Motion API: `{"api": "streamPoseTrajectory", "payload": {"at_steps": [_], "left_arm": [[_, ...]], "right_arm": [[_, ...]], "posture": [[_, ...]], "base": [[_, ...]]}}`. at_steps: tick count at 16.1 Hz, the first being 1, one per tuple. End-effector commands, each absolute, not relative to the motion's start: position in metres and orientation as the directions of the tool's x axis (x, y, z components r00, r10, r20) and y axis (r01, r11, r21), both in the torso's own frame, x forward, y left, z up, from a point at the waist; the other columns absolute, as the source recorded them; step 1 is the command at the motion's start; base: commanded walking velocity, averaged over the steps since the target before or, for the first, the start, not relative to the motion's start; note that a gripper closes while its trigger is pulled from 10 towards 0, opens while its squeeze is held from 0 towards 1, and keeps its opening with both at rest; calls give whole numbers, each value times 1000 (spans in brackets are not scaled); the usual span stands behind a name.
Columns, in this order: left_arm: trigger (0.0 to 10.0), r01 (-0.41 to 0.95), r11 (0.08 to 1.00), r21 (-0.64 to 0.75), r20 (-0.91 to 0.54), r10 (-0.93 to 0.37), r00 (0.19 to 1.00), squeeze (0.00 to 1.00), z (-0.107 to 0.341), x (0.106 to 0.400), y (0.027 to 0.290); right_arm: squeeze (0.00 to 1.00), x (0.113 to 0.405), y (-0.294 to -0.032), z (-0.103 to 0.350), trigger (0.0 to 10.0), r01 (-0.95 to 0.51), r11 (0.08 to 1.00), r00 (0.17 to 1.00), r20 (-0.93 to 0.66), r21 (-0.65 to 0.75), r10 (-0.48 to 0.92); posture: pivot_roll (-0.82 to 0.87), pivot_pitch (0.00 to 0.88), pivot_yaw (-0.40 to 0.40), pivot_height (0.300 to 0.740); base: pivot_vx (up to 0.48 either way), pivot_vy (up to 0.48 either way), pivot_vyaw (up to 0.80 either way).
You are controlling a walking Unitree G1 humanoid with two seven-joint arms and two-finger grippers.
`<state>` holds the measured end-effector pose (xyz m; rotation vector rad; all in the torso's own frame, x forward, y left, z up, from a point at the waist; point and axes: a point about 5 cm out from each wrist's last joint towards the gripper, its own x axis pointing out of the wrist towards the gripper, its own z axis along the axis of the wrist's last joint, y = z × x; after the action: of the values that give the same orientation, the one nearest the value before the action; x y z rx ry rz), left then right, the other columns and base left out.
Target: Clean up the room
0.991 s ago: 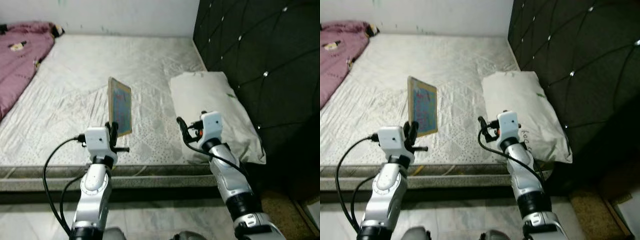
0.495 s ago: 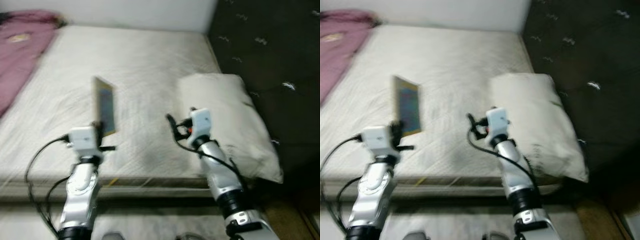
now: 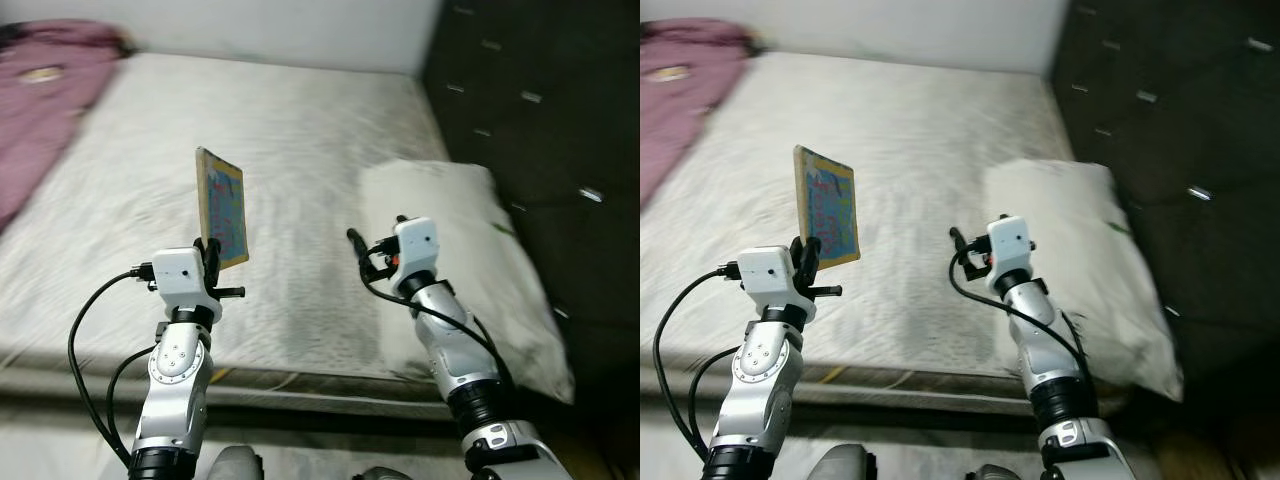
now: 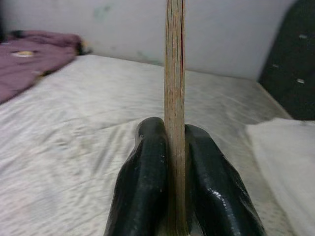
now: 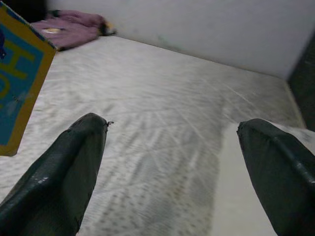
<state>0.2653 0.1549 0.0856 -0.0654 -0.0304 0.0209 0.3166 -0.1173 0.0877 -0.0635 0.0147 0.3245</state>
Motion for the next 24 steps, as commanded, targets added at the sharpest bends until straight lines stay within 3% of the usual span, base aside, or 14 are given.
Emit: {"api": "streamPoseTrajectory", "payload": {"at_steps": [1,4,24], "left_arm": [[10000,-3,998,-58,73,7,997,0,95,269,151],[10000,-7,998,-60,73,11,997,0,95,269,151],[10000,4,998,-65,62,0,998,0,95,269,149]], "right_arm": [[0,318,-117,89,10000,-315,947,949,-18,-64,315],[0,318,-117,89,10000,-315,947,949,-20,-64,314],[0,319,-117,88,10000,-305,950,952,-26,-65,304]], "posture": [[17,0,-38,740],[18,0,-39,740],[15,0,-40,740]], "base": [[0,0,800],[0,0,723],[0,0,0]]}}
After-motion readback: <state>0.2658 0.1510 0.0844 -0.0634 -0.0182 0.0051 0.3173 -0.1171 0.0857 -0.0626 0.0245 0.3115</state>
